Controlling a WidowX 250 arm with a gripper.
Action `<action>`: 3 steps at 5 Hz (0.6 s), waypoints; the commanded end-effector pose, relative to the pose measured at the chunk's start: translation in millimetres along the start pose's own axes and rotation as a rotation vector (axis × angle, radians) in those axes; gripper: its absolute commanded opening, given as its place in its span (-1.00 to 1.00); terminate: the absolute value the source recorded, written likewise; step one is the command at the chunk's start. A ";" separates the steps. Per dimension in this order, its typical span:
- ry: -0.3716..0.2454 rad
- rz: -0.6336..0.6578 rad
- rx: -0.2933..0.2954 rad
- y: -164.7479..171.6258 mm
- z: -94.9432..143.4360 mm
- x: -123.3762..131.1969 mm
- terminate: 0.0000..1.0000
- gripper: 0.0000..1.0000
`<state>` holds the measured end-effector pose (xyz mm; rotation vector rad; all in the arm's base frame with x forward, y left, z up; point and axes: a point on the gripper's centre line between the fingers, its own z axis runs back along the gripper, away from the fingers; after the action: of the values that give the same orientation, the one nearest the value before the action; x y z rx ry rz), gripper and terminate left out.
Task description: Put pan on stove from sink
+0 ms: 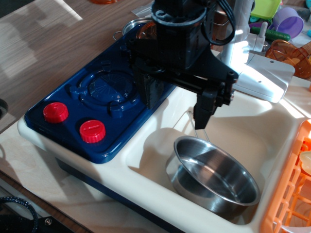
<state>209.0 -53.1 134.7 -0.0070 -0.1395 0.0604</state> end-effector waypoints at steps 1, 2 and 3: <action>0.000 0.000 0.000 0.0 0.0 0.0 -1.00 1.00; 0.006 0.119 0.027 -9.8 0.1 -7.7 -1.00 1.00; 0.002 0.193 0.030 -18.9 -1.8 -14.1 -1.00 1.00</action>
<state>189.9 -75.7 121.2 0.0196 -0.1137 0.2808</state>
